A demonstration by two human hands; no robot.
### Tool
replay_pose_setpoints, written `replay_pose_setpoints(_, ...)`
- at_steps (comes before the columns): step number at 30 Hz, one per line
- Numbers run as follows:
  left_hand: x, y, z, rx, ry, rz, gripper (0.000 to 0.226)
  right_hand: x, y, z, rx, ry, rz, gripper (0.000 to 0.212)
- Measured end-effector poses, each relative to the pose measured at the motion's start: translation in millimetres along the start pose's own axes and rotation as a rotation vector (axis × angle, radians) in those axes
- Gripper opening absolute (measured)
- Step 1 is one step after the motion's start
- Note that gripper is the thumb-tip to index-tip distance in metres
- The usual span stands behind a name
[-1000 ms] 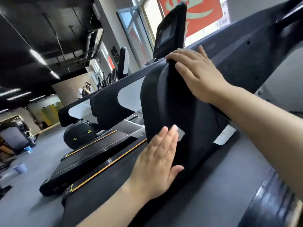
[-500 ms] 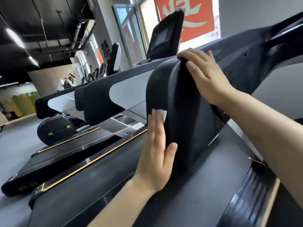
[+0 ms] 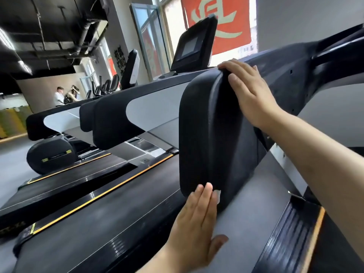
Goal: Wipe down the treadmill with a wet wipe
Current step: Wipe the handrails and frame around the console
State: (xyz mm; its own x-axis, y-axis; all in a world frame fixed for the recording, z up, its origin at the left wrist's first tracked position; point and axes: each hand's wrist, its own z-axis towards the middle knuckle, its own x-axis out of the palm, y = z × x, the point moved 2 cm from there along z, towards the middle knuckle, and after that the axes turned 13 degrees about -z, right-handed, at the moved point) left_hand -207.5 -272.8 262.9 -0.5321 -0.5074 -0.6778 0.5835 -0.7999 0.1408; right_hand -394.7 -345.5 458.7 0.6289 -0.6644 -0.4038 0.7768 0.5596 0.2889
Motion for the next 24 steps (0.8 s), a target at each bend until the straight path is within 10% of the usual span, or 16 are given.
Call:
replay_pose_setpoints(9, -61.6, 51.6, 128.1, -0.193, -0.076, -0.367, 0.071, 2.3, 0.8, -0.9, 0.000, -0.008, 0.041, 0.047)
replay_pose_setpoints(16, -106.9, 63.0, 227.8, -0.315, 0.210, -0.411, 0.054, -3.7, -3.4, -0.5, -0.003, 0.080, 0.190, 0.040)
replay_pose_setpoints(24, -98.5, 68.7, 264.1, -0.382, 0.337, -0.725, 0.051, -2.9, -4.5, -29.7, 0.121, -0.363, 0.273, 0.047)
